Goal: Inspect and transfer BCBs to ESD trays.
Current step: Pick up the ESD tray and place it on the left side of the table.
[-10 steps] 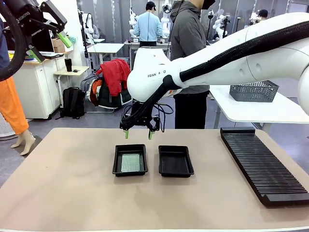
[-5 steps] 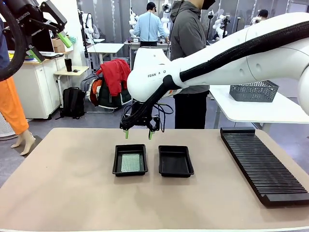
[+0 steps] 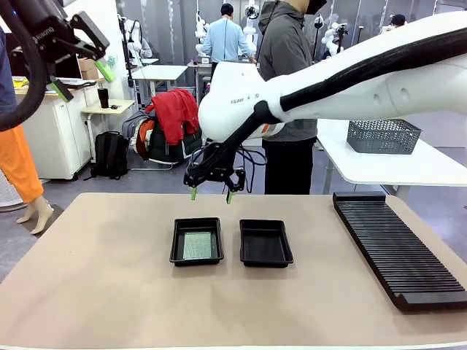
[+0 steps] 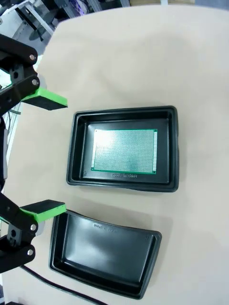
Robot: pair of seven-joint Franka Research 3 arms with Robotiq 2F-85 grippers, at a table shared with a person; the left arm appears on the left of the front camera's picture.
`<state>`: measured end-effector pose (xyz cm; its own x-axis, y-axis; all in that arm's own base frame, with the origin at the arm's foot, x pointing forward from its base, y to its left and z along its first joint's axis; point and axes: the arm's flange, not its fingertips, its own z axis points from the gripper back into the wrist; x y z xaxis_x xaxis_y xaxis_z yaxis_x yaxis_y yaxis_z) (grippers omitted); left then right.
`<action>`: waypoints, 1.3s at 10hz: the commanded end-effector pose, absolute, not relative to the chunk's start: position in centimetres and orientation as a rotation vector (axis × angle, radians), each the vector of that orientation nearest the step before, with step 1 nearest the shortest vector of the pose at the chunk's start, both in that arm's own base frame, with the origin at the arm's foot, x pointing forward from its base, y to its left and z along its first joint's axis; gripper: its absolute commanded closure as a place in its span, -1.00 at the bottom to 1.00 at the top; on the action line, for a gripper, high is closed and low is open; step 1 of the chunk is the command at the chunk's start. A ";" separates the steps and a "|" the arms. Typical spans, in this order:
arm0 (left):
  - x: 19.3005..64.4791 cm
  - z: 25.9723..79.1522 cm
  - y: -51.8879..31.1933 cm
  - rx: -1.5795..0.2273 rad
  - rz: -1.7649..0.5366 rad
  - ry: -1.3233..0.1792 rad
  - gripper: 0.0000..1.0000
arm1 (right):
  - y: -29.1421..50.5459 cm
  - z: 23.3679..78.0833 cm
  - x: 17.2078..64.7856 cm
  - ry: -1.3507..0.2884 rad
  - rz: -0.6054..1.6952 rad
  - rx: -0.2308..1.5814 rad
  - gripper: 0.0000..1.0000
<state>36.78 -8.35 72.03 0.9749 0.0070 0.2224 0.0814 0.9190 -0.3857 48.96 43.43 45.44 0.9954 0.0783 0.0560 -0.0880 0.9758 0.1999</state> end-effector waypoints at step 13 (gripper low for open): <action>41.6 54.2 -20.5 -0.215 0.040 -0.177 -1.00 | 27.9 46.7 45.9 -0.033 0.109 0.704 -1.00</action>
<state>40.09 -19.53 54.84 0.9838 0.0356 0.1757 0.0087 0.9694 -0.2451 46.95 29.47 47.39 0.9948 0.0792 0.0642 -0.1019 0.7864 0.6093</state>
